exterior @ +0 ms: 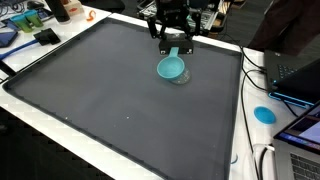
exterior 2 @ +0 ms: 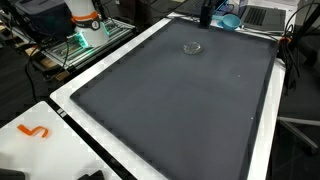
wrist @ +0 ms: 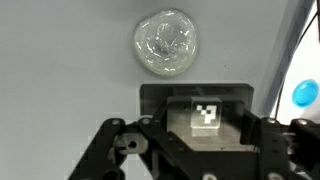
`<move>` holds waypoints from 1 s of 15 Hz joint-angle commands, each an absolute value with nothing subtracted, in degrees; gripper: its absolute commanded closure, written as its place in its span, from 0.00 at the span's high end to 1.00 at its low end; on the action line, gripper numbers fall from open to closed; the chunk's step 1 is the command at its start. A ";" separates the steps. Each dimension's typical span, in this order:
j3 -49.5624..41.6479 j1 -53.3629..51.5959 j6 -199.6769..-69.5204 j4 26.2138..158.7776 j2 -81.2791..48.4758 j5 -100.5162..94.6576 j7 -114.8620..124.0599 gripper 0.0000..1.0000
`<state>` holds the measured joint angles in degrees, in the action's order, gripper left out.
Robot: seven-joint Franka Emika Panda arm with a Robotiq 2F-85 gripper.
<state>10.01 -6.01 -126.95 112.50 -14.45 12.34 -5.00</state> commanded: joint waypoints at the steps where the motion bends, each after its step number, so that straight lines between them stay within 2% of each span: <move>1: 9.89 -4.25 -132.24 120.14 -9.29 16.88 -10.87 0.31; 15: 7.73 -2.23 -141.90 134.86 -0.06 30.38 -31.63 0.31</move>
